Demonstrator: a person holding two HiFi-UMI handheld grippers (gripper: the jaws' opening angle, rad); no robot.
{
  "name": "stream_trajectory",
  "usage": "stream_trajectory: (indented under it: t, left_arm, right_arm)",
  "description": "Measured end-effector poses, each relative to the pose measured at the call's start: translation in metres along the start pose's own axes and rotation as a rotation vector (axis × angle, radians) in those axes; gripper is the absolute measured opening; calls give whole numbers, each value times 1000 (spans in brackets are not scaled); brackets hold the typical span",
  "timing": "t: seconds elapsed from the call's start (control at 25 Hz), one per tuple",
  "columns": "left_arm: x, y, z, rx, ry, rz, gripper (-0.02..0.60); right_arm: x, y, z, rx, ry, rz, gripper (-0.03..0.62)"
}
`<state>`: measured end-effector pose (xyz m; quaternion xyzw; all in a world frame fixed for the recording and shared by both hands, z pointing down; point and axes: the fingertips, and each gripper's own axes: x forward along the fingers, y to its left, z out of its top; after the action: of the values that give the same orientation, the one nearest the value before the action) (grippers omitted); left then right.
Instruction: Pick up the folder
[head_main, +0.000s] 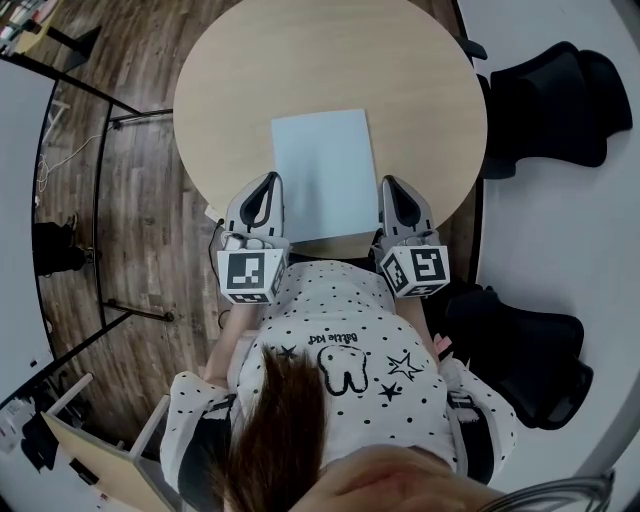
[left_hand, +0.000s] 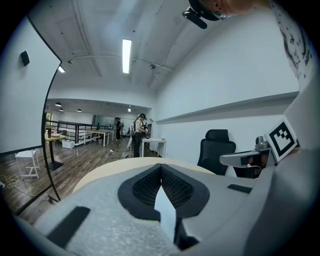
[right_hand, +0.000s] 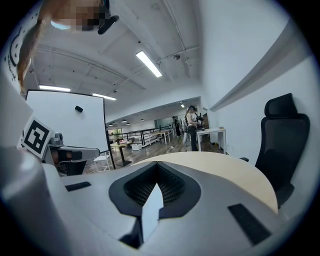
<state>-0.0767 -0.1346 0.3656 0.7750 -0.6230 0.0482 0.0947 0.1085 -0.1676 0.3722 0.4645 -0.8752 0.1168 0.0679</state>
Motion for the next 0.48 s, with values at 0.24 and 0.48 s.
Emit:
stream_trajectory:
  t: [0.24, 0.48]
  left_arm:
    - [1, 9, -2, -3, 1, 23, 17]
    - [7, 8, -1, -18, -1, 25, 17]
  right_arm:
    - [10, 4, 0, -1, 7, 25, 6]
    - [13, -6, 0, -1, 10, 27, 5]
